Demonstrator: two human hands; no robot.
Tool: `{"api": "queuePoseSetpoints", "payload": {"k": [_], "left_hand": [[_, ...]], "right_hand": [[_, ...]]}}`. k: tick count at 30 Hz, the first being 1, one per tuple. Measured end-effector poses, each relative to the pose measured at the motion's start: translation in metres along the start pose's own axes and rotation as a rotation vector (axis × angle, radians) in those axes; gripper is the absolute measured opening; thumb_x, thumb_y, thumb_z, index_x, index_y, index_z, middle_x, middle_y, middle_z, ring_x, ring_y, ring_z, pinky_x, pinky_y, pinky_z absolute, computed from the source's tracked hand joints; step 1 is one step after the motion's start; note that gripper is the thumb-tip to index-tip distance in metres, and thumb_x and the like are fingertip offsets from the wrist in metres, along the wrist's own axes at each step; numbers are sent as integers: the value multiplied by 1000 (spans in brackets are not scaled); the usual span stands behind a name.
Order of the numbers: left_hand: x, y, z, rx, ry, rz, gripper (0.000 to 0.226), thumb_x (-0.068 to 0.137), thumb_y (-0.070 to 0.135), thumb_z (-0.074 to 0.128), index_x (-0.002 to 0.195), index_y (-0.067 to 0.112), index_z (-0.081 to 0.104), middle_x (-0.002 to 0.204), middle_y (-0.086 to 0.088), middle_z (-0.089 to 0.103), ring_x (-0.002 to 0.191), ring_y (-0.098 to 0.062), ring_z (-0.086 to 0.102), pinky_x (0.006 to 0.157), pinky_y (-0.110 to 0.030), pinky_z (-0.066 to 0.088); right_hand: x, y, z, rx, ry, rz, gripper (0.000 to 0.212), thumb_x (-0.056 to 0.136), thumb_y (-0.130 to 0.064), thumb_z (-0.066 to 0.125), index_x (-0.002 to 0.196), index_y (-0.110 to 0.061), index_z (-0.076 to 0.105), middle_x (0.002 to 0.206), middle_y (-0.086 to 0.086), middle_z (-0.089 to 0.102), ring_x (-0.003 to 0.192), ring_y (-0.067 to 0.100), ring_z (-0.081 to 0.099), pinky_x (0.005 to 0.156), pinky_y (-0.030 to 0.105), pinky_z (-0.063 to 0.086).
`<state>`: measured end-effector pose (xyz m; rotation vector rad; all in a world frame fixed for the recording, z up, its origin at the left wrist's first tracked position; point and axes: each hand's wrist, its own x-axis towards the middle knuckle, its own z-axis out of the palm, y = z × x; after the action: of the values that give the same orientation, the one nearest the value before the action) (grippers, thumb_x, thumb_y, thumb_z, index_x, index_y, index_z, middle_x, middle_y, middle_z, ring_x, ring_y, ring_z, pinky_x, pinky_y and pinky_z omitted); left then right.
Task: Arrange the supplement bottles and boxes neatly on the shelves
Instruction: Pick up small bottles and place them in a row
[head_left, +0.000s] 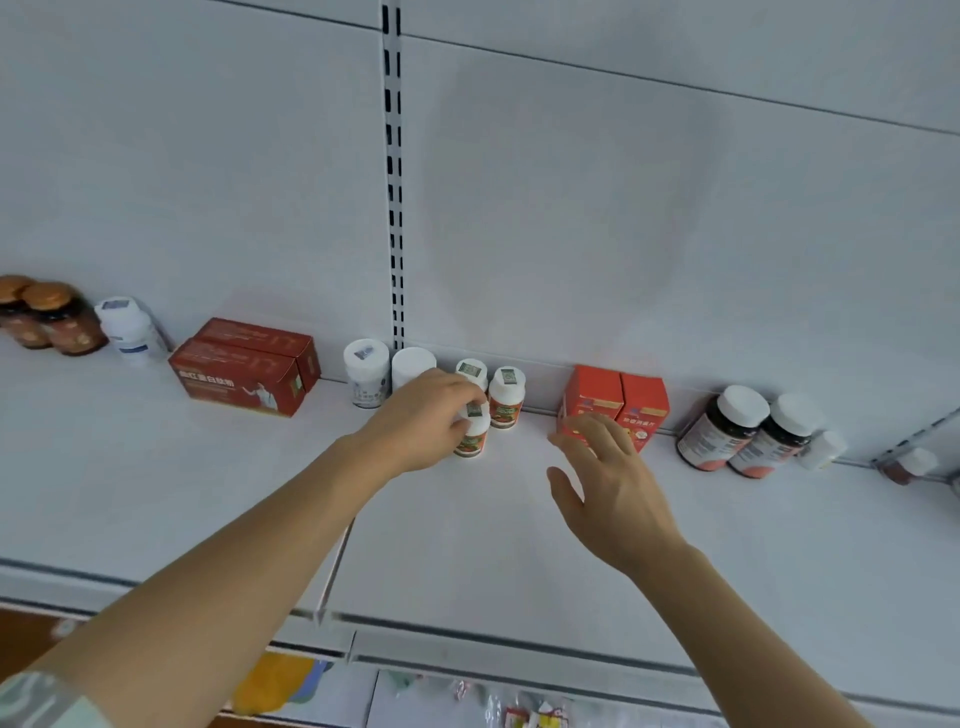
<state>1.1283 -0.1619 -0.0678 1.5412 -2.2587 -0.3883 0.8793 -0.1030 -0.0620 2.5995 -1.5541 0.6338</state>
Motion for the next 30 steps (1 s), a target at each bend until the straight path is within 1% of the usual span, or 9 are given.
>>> {"api": "queuePoseSetpoints", "payload": {"k": [2,5,9,14,16,20,24,28,30], "left_hand": [[-1,0,0,30,14,35,28,88,18,58,115,19,62,116,4,61,106,-19,51,86,-30,41],[-2,1,1,80,27,58,22,90,25,60,111,18,60,113,3,60,103,-20,52,83,-33,43],[2,-2,-1,115,47,72,16,91,20,58,105,13,60,109,1,60,101,-22,53,82,-37,45],[3,-3,0,113,76,90,10,90,17,57,98,11,60,105,-1,59,97,-24,53,77,-35,43],[3,-4,1,122,81,101,11,91,17,56,100,12,60,106,-1,59,98,-23,53,77,-34,43],[2,-3,1,125,93,98,15,93,19,55,106,13,60,111,0,57,100,-23,53,78,-38,46],[1,-1,1,168,90,103,15,95,20,52,106,13,59,112,-1,55,99,-24,53,78,-40,47],[0,1,3,154,99,96,16,95,19,52,106,11,60,113,-3,56,99,-26,53,80,-41,46],[-1,3,3,154,111,88,16,94,18,53,106,11,60,113,-3,57,99,-26,53,77,-41,47]], "right_hand": [[3,-3,1,-5,5,12,32,88,-18,66,118,-7,65,125,14,59,124,36,49,91,45,51],[6,-10,5,-8,3,29,32,88,-18,65,117,-7,65,125,14,59,125,36,48,92,45,51],[9,-17,11,-29,-2,34,33,87,-18,67,117,-6,65,125,15,60,127,37,48,95,46,50],[10,-22,13,-61,-11,47,35,87,-21,66,119,-7,64,127,16,59,130,38,47,98,46,49],[9,-22,14,-72,-28,57,36,89,-23,65,121,-7,64,129,15,59,132,37,45,99,47,48],[8,-21,12,-77,-40,85,38,90,-23,64,123,-6,62,131,15,58,134,37,42,101,48,47],[3,-22,9,-75,-53,117,39,90,-24,64,124,-6,62,130,16,57,134,38,42,100,48,47],[-6,-20,5,-88,-69,137,40,90,-24,63,126,-6,61,131,16,57,135,36,42,101,48,46],[-10,-18,1,-92,-72,148,40,91,-24,63,126,-7,61,134,16,56,135,36,41,103,48,45]]}}
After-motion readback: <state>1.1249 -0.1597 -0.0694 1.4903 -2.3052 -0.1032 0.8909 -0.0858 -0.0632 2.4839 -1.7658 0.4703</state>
